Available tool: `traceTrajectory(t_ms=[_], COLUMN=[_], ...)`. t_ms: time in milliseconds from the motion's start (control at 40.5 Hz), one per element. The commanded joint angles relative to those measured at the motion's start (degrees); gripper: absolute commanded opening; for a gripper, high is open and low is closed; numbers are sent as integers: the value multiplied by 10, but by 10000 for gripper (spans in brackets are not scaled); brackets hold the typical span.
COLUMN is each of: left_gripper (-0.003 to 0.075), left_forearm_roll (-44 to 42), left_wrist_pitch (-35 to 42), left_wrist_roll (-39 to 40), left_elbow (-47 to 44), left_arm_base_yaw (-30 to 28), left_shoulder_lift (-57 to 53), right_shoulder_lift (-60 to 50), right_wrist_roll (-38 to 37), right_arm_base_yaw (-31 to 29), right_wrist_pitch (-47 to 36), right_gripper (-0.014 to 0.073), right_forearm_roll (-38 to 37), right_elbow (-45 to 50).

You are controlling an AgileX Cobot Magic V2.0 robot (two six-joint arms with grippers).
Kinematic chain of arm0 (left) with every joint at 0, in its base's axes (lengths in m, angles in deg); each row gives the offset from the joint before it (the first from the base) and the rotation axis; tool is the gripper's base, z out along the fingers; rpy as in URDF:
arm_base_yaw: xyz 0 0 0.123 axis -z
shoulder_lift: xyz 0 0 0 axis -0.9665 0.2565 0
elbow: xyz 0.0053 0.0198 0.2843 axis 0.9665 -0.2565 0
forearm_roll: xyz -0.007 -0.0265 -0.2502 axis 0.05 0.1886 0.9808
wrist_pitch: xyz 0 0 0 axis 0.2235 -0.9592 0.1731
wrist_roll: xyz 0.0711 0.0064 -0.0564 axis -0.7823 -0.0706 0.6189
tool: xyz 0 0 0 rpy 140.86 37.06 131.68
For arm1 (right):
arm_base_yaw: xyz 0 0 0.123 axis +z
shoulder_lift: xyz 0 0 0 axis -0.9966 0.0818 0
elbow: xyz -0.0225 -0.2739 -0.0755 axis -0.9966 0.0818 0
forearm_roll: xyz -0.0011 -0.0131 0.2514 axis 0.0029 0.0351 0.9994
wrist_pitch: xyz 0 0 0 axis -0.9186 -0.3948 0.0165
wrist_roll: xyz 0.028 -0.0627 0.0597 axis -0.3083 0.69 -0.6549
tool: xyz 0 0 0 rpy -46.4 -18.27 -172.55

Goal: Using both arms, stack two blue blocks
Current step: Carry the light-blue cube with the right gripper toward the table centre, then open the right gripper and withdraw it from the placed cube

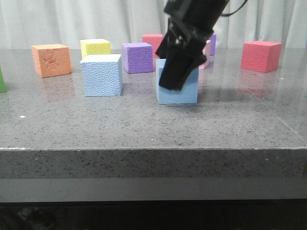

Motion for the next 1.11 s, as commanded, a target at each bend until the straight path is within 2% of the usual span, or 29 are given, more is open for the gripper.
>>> traceTrajectory(t_ms=[0, 49, 123, 296, 370, 642, 765, 938, 1012, 1086], left_gripper=[512, 512, 512, 512, 512, 512, 512, 512, 512, 512], left_forearm_roll=[2, 2, 2, 2, 2, 20, 23, 26, 31, 55], left_wrist_pitch=[47, 47, 47, 47, 47, 45, 45, 33, 29, 31], left_wrist_roll=[5, 5, 5, 5, 5, 5, 5, 5, 2, -35], left_elbow=[15, 15, 15, 15, 15, 15, 15, 15, 16, 18], left_arm_base_yaw=[0, 0, 0, 0, 0, 0, 0, 0, 9, 29], left_shoulder_lift=[6, 6, 6, 6, 6, 6, 6, 6, 6, 6], right_shoulder_lift=[-71, -88, -119, -197, -241, -411, -470, -531, -551, -560], right_wrist_roll=[-46, -83, -187, -377, -424, -483, -544, -634, -643, -643], right_arm_base_yaw=[-2, -2, -7, -27, -30, -30, -30, -30, -30, -30], right_wrist_pitch=[-17, -17, -14, -27, -35, -67, -71, -65, -68, -67], right_gripper=[653, 653, 653, 653, 653, 653, 653, 653, 653, 653], right_forearm_roll=[26, 25, 23, 20, 10, -21, -68, -138, -141, -141], right_elbow=[-19, -19, -19, 6, 41, 216, 283, 348, 366, 373])
